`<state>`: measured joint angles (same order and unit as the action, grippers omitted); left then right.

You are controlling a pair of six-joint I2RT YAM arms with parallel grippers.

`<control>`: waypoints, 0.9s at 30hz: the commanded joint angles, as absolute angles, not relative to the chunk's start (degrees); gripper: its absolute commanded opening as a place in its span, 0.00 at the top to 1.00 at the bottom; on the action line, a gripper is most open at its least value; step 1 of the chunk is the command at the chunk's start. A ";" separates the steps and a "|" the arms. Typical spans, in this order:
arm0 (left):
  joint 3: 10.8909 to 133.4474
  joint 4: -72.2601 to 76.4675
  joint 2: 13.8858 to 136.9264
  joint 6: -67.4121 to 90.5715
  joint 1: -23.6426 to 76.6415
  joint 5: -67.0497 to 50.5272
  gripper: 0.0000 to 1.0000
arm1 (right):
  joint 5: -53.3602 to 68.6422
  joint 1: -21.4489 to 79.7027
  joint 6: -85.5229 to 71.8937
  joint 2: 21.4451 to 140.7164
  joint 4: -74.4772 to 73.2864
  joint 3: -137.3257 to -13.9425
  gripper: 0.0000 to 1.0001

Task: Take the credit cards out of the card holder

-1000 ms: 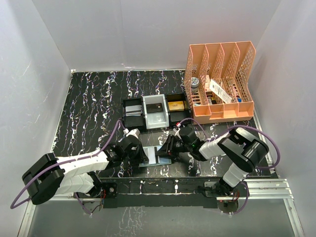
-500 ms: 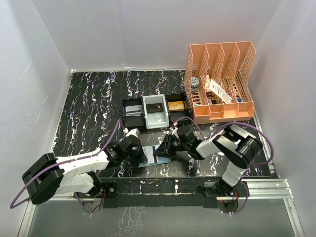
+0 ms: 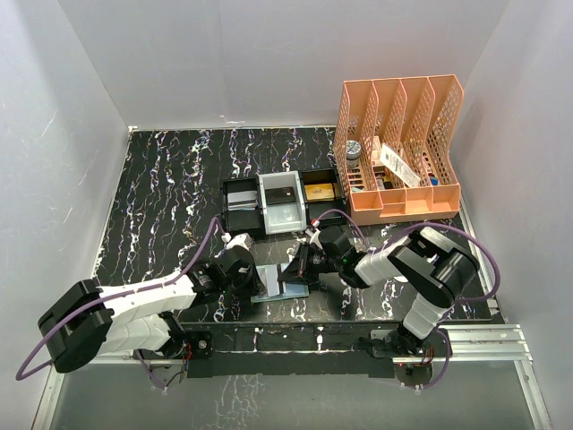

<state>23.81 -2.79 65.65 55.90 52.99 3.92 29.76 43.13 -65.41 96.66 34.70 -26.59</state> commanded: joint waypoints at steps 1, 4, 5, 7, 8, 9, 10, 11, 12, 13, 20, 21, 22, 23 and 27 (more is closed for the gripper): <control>21.83 -8.09 63.88 54.43 53.02 7.74 0.97 | 27.96 43.55 -63.98 93.32 32.87 -27.07 0.99; 21.07 -7.38 62.60 54.75 53.00 8.07 0.97 | 27.25 43.51 -63.90 92.60 31.48 -26.94 0.99; 21.00 -7.12 62.21 54.57 53.00 8.04 0.97 | 27.03 43.54 -63.96 92.46 31.39 -26.86 0.99; 21.01 -6.71 62.04 54.05 53.02 7.53 0.96 | 27.63 43.53 -64.78 92.72 32.68 -26.60 0.98; 21.10 -6.50 62.17 53.72 53.01 7.14 0.96 | 28.35 43.51 -65.62 93.02 33.90 -26.43 0.97; 21.24 -6.24 62.46 53.48 53.03 6.79 0.96 | 28.79 43.51 -66.18 93.45 34.89 -26.37 0.95; 21.18 -5.72 62.75 53.33 53.01 6.36 0.96 | 29.15 43.54 -66.64 93.89 35.82 -26.44 0.94; 21.12 -5.16 63.14 53.27 53.08 5.93 0.96 | 29.32 43.56 -66.91 94.31 36.44 -26.62 0.93; 21.01 -4.58 63.37 53.26 53.07 5.45 0.96 | 29.38 43.56 -66.96 94.65 36.62 -26.82 0.91; 20.93 -4.16 63.63 53.38 53.08 5.25 0.96 | 29.36 43.57 -66.85 94.84 36.65 -27.14 0.89; 20.92 -4.64 63.41 54.58 53.09 6.65 0.97 | 30.17 43.51 -64.44 96.25 33.22 -30.02 0.90; 20.92 -4.89 63.10 54.58 53.09 6.79 0.97 | 30.56 43.54 -63.73 96.44 32.62 -30.32 0.95; 20.92 -5.30 62.80 54.78 53.10 7.01 0.97 | 31.09 43.51 -63.04 96.30 32.16 -30.52 0.98; 20.90 -5.75 62.51 55.00 53.12 7.17 0.97 | 31.08 43.55 -62.31 95.71 31.05 -30.69 1.00; 20.07 -6.94 60.46 55.48 53.17 8.02 0.97 | 26.73 43.43 -56.86 90.77 20.92 -32.38 1.00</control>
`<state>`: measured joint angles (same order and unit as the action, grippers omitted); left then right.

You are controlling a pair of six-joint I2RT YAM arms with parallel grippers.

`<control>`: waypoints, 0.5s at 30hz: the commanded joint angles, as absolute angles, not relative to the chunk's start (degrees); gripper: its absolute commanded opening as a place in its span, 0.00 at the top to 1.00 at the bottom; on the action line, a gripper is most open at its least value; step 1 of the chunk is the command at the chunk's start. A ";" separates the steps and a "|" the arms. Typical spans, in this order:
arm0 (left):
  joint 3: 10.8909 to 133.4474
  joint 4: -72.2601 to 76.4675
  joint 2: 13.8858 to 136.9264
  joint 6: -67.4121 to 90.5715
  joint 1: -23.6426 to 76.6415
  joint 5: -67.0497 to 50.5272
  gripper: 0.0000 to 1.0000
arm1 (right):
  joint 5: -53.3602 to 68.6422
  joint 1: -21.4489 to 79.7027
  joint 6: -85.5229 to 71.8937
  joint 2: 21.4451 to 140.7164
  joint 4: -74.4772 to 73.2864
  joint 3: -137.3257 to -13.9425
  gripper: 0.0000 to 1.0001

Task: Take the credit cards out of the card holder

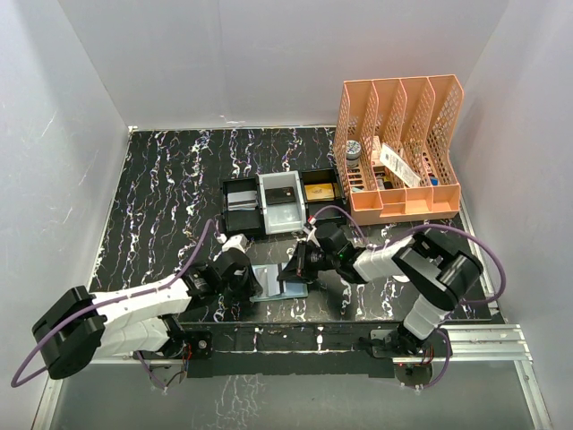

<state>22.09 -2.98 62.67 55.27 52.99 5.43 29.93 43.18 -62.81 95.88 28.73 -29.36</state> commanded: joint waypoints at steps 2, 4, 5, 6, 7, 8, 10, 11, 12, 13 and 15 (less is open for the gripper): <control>20.51 -8.65 59.55 55.33 53.17 9.08 0.97 | 22.50 43.26 -53.54 87.55 12.88 -33.96 1.00; 21.25 -11.11 58.46 55.09 53.09 10.26 0.97 | 19.84 42.86 -50.71 83.90 6.19 -35.03 1.00; 21.53 -12.11 57.62 54.82 53.20 10.44 0.96 | 18.64 42.60 -49.60 81.97 4.30 -35.21 1.00; 21.91 -12.91 57.06 54.48 53.15 10.67 0.96 | 17.99 42.36 -49.20 79.64 3.16 -35.22 1.00; 22.46 -13.86 56.34 54.16 53.10 10.86 0.94 | 17.48 42.12 -47.22 76.79 2.42 -35.02 1.00; 23.09 -14.67 55.68 53.81 53.11 11.12 0.93 | 16.86 42.07 -46.42 74.80 2.04 -34.93 1.00; 24.30 -15.73 54.36 53.08 53.14 11.24 0.90 | 16.94 41.94 -45.51 71.66 1.59 -34.80 1.00; 25.09 -16.00 53.84 52.37 53.16 11.03 0.87 | 17.62 41.95 -44.73 70.50 1.18 -35.10 1.00; 26.34 -16.35 53.20 51.59 53.10 10.76 0.79 | 18.59 41.99 -43.86 69.45 0.93 -35.47 1.00; 27.37 -17.00 52.76 50.50 53.09 10.71 0.72 | 19.09 41.98 -42.97 68.38 0.70 -35.69 1.00; 29.70 -18.92 52.22 47.93 53.13 11.16 0.63 | 19.79 41.95 -41.61 66.14 1.39 -35.51 1.00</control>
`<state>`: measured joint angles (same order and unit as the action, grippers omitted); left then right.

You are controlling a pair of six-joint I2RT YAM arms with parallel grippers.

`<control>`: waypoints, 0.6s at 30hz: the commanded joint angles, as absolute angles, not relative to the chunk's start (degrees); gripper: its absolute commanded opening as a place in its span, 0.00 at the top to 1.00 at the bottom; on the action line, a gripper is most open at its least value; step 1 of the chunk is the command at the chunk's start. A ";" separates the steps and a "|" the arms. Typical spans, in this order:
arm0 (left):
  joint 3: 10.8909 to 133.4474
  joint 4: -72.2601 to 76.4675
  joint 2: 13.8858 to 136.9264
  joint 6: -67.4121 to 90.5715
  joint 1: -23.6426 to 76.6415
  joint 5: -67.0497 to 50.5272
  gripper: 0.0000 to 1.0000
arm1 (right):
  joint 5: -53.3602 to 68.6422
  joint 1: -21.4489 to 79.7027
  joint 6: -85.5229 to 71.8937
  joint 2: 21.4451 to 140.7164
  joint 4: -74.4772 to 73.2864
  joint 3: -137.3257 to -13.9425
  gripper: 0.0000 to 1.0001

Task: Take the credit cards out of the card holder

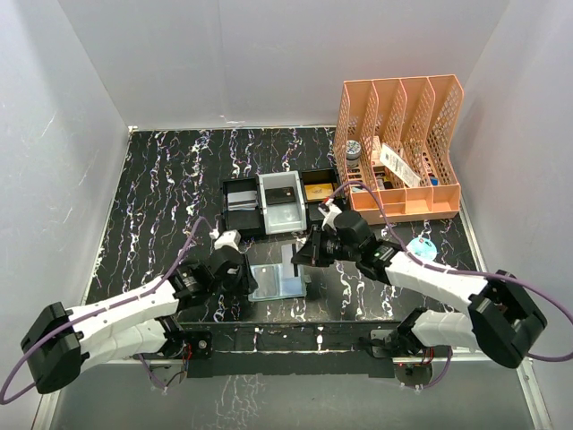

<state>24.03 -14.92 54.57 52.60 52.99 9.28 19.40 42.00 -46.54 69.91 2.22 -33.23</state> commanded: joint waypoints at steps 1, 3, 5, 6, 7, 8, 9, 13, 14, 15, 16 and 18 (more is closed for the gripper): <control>31.11 -20.70 52.19 46.89 53.09 12.12 0.61 | 20.15 41.93 -41.02 64.85 2.21 -35.06 1.00; 33.92 -24.24 52.43 44.67 53.06 14.58 0.54 | 19.45 42.07 -40.42 62.62 3.55 -34.32 1.00; 37.39 -28.69 52.59 43.03 52.95 18.18 0.47 | 18.96 42.14 -39.79 60.91 4.93 -34.04 1.00; 38.84 -31.06 52.41 42.34 52.79 20.30 0.43 | 18.46 42.36 -39.28 60.24 5.00 -34.26 1.00; 40.04 -32.80 52.07 40.55 52.26 21.43 0.39 | 17.85 42.63 -38.66 59.69 4.82 -34.64 1.00; 41.17 -34.06 51.63 38.87 51.25 22.23 0.38 | 16.85 42.89 -37.96 59.16 4.46 -34.97 1.00; 42.41 -35.23 51.15 37.41 49.21 22.71 0.36 | 15.46 43.18 -37.26 58.57 3.70 -35.33 1.00; 45.31 -34.48 48.97 29.32 34.10 14.07 0.23 | 9.82 44.53 -34.89 56.49 0.63 -36.50 1.00; 45.64 -33.82 49.02 26.88 28.01 11.15 0.21 | 9.27 44.96 -34.02 56.27 0.50 -36.60 1.00; 45.81 -33.24 49.41 25.50 23.96 8.40 0.18 | 8.83 45.52 -33.41 56.13 0.40 -36.80 1.00; 45.99 -32.68 49.90 24.47 20.81 6.05 0.15 | 8.39 45.90 -32.83 56.00 0.25 -37.09 1.00; 45.86 -31.79 50.93 23.61 15.57 3.36 0.08 | 7.10 46.85 -30.74 55.79 -0.30 -37.99 1.00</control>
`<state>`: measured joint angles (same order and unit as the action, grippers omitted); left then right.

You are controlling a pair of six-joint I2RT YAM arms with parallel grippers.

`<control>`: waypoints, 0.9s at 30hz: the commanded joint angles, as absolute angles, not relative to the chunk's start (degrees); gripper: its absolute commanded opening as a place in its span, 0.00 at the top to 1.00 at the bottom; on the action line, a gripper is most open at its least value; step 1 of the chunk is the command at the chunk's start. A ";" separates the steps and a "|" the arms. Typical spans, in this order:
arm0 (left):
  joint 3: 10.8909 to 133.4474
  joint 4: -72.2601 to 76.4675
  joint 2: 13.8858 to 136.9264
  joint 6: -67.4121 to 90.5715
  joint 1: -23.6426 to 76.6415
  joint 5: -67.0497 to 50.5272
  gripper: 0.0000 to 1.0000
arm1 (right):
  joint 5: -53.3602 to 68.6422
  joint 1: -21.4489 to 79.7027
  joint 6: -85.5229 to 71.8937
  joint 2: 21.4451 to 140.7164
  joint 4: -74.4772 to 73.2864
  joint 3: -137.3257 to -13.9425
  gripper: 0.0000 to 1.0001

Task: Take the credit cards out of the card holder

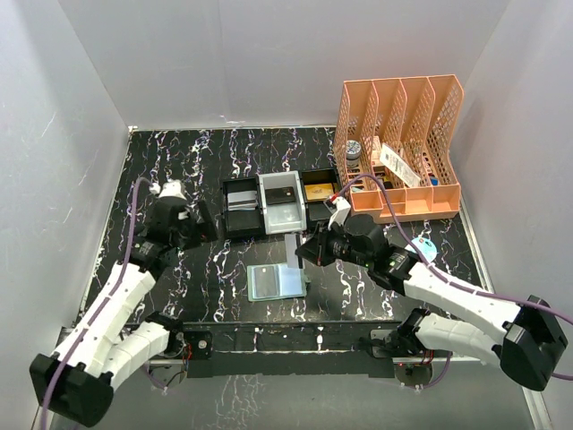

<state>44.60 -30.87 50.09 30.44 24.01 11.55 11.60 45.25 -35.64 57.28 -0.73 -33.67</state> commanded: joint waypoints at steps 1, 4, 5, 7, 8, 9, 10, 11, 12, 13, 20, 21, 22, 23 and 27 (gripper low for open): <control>45.48 -31.13 51.01 23.71 13.64 2.90 0.05 | 5.90 47.46 -29.52 55.76 -0.80 -38.50 1.00; 42.53 -28.58 48.18 24.01 10.07 4.70 0.01 | 1.76 48.42 -22.97 55.90 -3.79 -41.40 1.00; 42.93 -29.19 47.23 23.92 9.87 5.93 0.01 | -0.66 48.43 -20.43 56.22 -4.60 -42.89 1.00; 42.53 -29.04 44.64 22.77 9.84 7.45 0.01 | -4.66 48.43 -14.80 57.56 -7.12 -46.21 1.00; 42.19 -29.15 43.68 22.64 9.84 8.60 0.01 | -6.25 48.43 -11.89 58.28 -7.33 -47.70 1.00; 42.13 -29.55 43.14 22.59 9.84 9.17 0.01 | -7.88 48.43 -9.31 58.95 -6.91 -48.96 1.00; 42.20 -30.01 42.86 22.82 9.82 9.69 0.01 | -10.94 48.41 -6.01 60.06 -6.02 -50.09 1.00; 42.37 -30.31 42.74 23.17 9.84 10.07 0.01 | -13.02 48.42 -4.67 60.76 -4.76 -50.70 1.00; 42.91 -31.16 42.53 24.27 9.84 10.77 0.01 | -15.17 48.49 -1.97 62.32 -4.44 -51.82 1.00; 42.93 -31.38 41.98 24.97 9.83 11.44 0.01 | -14.39 48.51 2.20 63.95 -4.63 -53.07 1.00; 41.09 -30.53 36.16 25.75 9.82 13.23 0.01 | -9.63 50.06 25.49 72.99 -2.07 -59.49 1.00; 41.11 -30.50 36.31 25.82 9.83 12.51 0.01 | -8.32 50.28 25.49 73.75 -1.09 -60.04 1.00; 41.22 -30.61 36.61 25.84 9.82 12.12 0.01 | -7.49 50.68 25.49 74.87 -0.53 -60.88 1.00; 41.46 -30.85 37.12 25.84 9.84 12.15 0.01 | -7.19 51.48 25.49 76.13 -0.70 -62.08 1.00; 42.02 -31.50 38.60 26.02 9.84 12.66 0.01 | -7.66 54.03 25.49 81.58 -0.01 -65.41 1.00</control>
<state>41.76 -30.52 37.30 25.78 10.17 11.81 -8.78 51.75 21.32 78.59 -6.24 -59.86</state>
